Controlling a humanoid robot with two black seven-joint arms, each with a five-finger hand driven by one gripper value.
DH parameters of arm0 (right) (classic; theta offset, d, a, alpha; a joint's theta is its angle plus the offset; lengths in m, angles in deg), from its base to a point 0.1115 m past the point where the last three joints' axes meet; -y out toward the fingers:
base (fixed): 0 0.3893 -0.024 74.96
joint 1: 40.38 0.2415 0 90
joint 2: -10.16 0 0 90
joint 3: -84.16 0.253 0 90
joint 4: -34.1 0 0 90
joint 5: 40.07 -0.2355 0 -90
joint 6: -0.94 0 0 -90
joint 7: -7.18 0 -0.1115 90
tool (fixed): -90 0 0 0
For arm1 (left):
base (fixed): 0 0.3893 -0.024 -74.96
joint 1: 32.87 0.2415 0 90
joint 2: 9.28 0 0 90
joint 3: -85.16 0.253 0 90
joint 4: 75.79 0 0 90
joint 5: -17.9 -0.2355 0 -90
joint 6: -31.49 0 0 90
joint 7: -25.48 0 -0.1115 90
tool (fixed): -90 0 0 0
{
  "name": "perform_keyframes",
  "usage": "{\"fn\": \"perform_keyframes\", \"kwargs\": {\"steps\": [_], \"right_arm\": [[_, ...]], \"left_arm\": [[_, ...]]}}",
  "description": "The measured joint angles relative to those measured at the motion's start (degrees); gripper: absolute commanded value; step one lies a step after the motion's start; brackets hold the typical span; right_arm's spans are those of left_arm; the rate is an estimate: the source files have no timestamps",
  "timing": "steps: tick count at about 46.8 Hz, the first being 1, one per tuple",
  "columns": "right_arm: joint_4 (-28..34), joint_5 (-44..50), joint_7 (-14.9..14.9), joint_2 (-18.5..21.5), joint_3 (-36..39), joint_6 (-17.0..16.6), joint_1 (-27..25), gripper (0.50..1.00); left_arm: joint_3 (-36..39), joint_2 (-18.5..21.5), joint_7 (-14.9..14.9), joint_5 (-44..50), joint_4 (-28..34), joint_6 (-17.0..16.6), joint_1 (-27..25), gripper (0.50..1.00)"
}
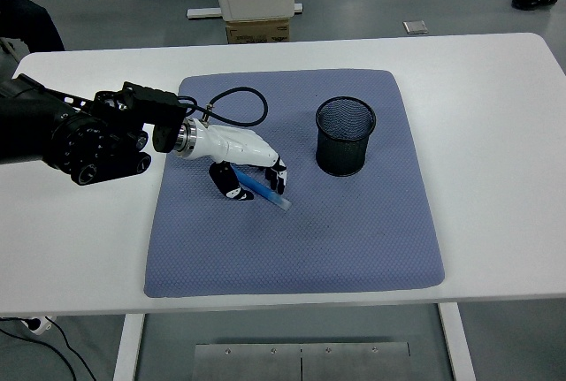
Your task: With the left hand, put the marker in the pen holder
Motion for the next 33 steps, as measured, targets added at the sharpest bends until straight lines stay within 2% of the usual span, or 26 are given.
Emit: {"fn": "perform_keyframes", "kwargs": {"steps": [7, 10, 20, 27, 33], "right_arm": [[0.01, 0.00, 0.00, 0.00, 0.00, 0.00, 0.00, 1.000], [0.01, 0.00, 0.00, 0.00, 0.00, 0.00, 0.00, 1.000], [0.00, 0.00, 0.00, 0.00, 0.00, 0.00, 0.00, 1.000], [0.00, 0.00, 0.00, 0.00, 0.00, 0.00, 0.00, 1.000], [0.00, 0.00, 0.00, 0.00, 0.00, 0.00, 0.00, 1.000]], "left_arm": [[0.01, 0.00, -0.09, -0.05, -0.03, -0.05, 0.25, 0.610], [0.01, 0.05, -0.10, -0.05, -0.06, -0.06, 0.25, 0.578], [0.01, 0.08, -0.18, -0.01, -0.08, -0.03, 0.26, 0.561], [0.01, 0.09, -0.18, -0.01, -0.09, 0.02, 0.26, 0.500], [0.01, 0.31, -0.18, 0.03, -0.09, 0.17, 0.17, 0.500]]}}
